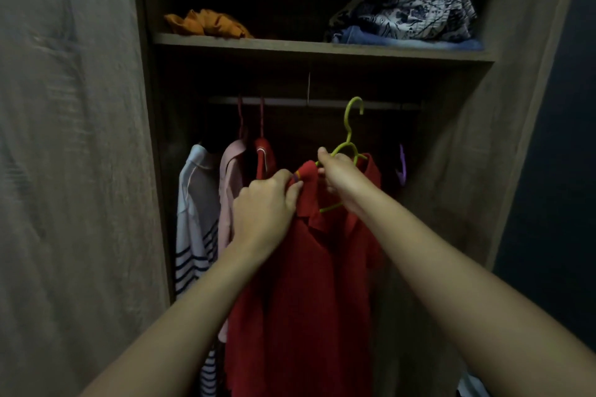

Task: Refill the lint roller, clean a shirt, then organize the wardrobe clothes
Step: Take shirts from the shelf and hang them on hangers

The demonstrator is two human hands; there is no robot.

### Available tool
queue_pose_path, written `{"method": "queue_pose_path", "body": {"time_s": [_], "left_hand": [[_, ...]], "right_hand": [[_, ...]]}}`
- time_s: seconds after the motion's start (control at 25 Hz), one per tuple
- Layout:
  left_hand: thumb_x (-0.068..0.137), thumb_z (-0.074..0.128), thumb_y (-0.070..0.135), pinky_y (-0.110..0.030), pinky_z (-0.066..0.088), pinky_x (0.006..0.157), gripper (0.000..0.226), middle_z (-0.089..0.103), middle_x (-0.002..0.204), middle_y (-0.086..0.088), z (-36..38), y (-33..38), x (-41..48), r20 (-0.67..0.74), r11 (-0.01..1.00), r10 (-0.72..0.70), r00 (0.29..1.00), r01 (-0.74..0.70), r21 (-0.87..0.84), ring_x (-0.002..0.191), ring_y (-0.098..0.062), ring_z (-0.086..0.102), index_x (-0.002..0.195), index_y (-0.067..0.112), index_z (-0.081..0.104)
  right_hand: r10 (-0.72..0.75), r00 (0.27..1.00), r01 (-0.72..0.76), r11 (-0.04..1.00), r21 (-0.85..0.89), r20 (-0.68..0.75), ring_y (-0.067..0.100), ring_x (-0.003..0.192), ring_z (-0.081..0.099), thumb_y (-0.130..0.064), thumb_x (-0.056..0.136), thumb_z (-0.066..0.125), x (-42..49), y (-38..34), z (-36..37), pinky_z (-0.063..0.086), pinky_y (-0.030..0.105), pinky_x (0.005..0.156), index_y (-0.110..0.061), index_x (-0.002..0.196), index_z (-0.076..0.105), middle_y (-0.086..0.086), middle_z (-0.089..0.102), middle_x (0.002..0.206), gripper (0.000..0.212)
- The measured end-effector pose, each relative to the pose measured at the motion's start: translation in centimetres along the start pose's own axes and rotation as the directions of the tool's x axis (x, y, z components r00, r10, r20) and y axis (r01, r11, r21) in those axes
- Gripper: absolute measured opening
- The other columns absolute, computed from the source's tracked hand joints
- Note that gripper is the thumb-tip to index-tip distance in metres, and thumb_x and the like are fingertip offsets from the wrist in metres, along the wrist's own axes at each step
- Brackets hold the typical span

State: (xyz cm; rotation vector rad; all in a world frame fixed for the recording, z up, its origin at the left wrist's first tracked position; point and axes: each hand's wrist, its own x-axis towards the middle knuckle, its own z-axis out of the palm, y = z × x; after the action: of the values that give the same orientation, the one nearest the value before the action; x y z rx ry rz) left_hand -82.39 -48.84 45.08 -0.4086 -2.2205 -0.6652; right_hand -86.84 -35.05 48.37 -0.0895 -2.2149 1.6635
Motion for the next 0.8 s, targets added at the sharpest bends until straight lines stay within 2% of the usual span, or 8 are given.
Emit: {"method": "queue_pose_path", "body": {"time_s": [0.08, 0.16, 0.28, 0.32, 0.4, 0.52, 0.68, 0.8], "left_hand": [[0.088, 0.04, 0.062, -0.042, 0.05, 0.074, 0.043, 0.071, 0.089, -0.009, 0.1, 0.1, 0.9, 0.064, 0.996, 0.004, 0.998, 0.002, -0.092, 0.091, -0.037, 0.063, 0.099, 0.03, 0.067], [0.086, 0.037, 0.066, -0.038, 0.048, 0.072, 0.052, 0.07, 0.08, -0.008, 0.3, -0.5, 3.0, 0.056, 0.983, -0.061, 0.997, 0.069, -0.17, 0.086, -0.033, 0.063, 0.085, 0.025, 0.069], [0.089, 0.053, 0.042, -0.035, 0.044, 0.072, 0.037, 0.07, 0.087, -0.016, 2.3, -3.2, 7.7, -0.05, 0.971, -0.171, 0.984, 0.16, -0.179, 0.089, -0.034, 0.063, 0.093, 0.009, 0.069], [0.088, 0.056, 0.034, -0.037, 0.044, 0.075, 0.036, 0.068, 0.095, -0.02, 3.3, -4.3, 9.1, -0.008, 0.966, -0.212, 0.977, 0.208, -0.157, 0.095, -0.038, 0.062, 0.101, 0.002, 0.065], [0.087, 0.062, 0.026, -0.039, 0.044, 0.083, 0.042, 0.063, 0.111, -0.026, 5.6, -5.9, 10.6, 0.168, 0.925, -0.332, 0.928, 0.355, -0.134, 0.106, -0.041, 0.058, 0.116, -0.003, 0.055], [0.087, 0.057, 0.014, -0.037, 0.045, 0.088, 0.04, 0.063, 0.117, -0.023, 8.6, -6.6, 11.0, 0.26, 0.901, -0.361, 0.895, 0.407, -0.151, 0.108, -0.04, 0.058, 0.125, 0.004, 0.052], [0.079, 0.048, -0.002, -0.03, 0.044, 0.083, 0.058, 0.063, 0.117, -0.021, 10.7, -6.3, 11.5, 0.278, 0.936, -0.254, 0.926, 0.308, -0.169, 0.108, -0.038, 0.059, 0.134, 0.015, 0.049], [0.076, 0.049, -0.004, -0.026, 0.042, 0.077, 0.061, 0.067, 0.112, -0.018, 11.1, -6.5, 11.4, 0.269, 0.954, -0.202, 0.942, 0.251, -0.162, 0.104, -0.036, 0.061, 0.133, 0.019, 0.052]], "right_hand": [[-0.019, 0.999, 0.021, 0.999, 0.034, -0.05, 0.018, 0.092, 0.053, -0.046, 0.093, 0.038, 0.9, 0.4, -0.1, 0.042, 0.032, 0.08, -0.022, 0.112, 0.045, 0.001, 0.055, 0.099, 0.032], [-0.023, 0.996, 0.029, 0.998, 0.064, -0.092, 0.022, 0.117, 0.051, -0.045, 0.092, 0.043, 1.5, 0.6, -0.5, 0.041, 0.035, 0.097, -0.015, 0.129, 0.043, 0.005, 0.054, 0.124, 0.047], [-0.061, 0.993, 0.072, 0.992, 0.106, -0.104, 0.021, 0.129, 0.042, -0.045, 0.089, 0.052, 3.2, 0.6, -1.0, 0.033, 0.032, 0.106, -0.012, 0.136, 0.039, 0.004, 0.045, 0.138, 0.059], [-0.078, 0.992, 0.088, 0.991, 0.101, -0.102, 0.02, 0.124, 0.045, -0.043, 0.087, 0.056, 4.0, 0.6, -1.1, 0.036, 0.031, 0.102, -0.012, 0.133, 0.043, 0.004, 0.049, 0.132, 0.057], [-0.102, 0.99, 0.111, 0.99, 0.092, -0.097, 0.017, 0.096, 0.056, -0.034, 0.084, 0.06, 5.5, 0.5, -1.2, 0.044, 0.025, 0.078, -0.012, 0.112, 0.053, 0.002, 0.059, 0.102, 0.035], [-0.107, 0.992, 0.111, 0.992, 0.059, -0.065, 0.01, 0.063, 0.048, -0.024, 0.086, 0.054, 8.1, 0.2, -1.3, 0.038, 0.021, 0.056, -0.015, 0.092, 0.053, -0.002, 0.051, 0.07, 0.01], [-0.056, 0.997, 0.057, 0.998, 0.017, -0.056, 0.013, 0.065, 0.049, -0.025, 0.089, 0.048, 12.3, 0.3, -1.5, 0.037, 0.021, 0.054, -0.012, 0.096, 0.058, -0.001, 0.051, 0.071, 0.018], [-0.027, 1.0, 0.027, 0.998, -0.054, 0.0, 0.018, 0.064, 0.051, -0.03, 0.091, 0.044, 15.0, 0.9, -1.3, 0.037, 0.025, 0.056, -0.015, 0.076, 0.058, 0.003, 0.053, 0.067, 0.025]]}}
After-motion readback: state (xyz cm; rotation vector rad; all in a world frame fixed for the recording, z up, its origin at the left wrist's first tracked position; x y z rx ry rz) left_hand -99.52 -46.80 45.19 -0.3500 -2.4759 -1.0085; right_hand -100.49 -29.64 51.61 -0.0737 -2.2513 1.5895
